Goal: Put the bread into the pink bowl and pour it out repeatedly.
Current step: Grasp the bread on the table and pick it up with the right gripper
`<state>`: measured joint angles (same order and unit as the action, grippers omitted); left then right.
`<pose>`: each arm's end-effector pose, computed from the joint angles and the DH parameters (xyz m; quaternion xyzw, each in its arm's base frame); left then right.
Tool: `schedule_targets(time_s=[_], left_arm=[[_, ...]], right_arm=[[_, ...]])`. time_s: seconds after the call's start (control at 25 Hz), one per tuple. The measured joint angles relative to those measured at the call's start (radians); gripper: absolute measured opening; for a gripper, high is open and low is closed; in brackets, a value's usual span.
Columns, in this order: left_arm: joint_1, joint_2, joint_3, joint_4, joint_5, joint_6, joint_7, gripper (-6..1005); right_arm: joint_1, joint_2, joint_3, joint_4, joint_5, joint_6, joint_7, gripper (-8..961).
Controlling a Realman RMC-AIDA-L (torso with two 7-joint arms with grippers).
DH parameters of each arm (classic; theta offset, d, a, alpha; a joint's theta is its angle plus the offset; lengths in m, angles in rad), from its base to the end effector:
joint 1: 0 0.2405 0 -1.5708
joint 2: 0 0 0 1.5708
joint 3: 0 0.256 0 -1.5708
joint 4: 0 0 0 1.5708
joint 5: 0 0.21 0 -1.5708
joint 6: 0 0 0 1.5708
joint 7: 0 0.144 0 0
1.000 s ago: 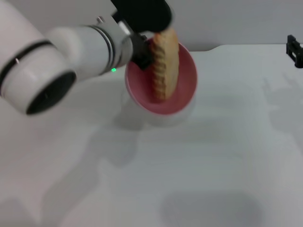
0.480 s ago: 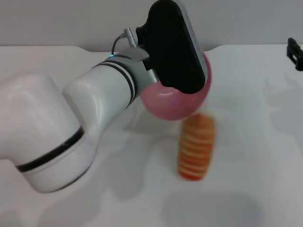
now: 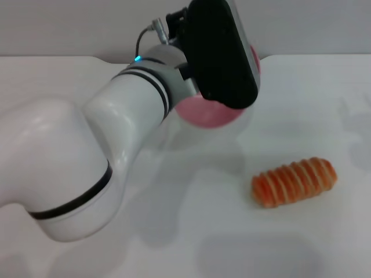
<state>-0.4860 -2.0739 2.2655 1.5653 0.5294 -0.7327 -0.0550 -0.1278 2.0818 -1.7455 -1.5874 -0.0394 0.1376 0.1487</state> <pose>-0.0654 0.3448 -0.0687 -0.8454 0.1394 0.0795 0.5095 0.2484 0.3186 0.0557 -0.7209 0.2875 0.1424 0.6143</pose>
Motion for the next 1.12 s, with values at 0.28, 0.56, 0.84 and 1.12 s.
schedule_targets(time_s=[0.28,0.56,0.84,1.12], left_arm=[[-0.062,-0.003,-0.106,0.037,-0.130,-0.167,-0.112,40],[-0.091,0.005,-0.261,0.053,-0.398,-0.301,-0.092,40],[-0.095,0.008,-0.328,0.033,-0.559,-0.385,-0.048,40],[-0.104,0.008,-0.353,-0.017,-0.579,-0.379,-0.027,40]], right_arm=[[0.089,-0.010,-0.050,-0.088,0.014,0.369,-0.006,551],[0.223,-0.009,-0.070,-0.211,0.042,0.813,-0.018,553],[0.314,-0.008,-0.084,-0.196,0.156,1.041,-0.025,555],[0.322,-0.006,-0.125,-0.152,0.237,1.097,-0.028,558]])
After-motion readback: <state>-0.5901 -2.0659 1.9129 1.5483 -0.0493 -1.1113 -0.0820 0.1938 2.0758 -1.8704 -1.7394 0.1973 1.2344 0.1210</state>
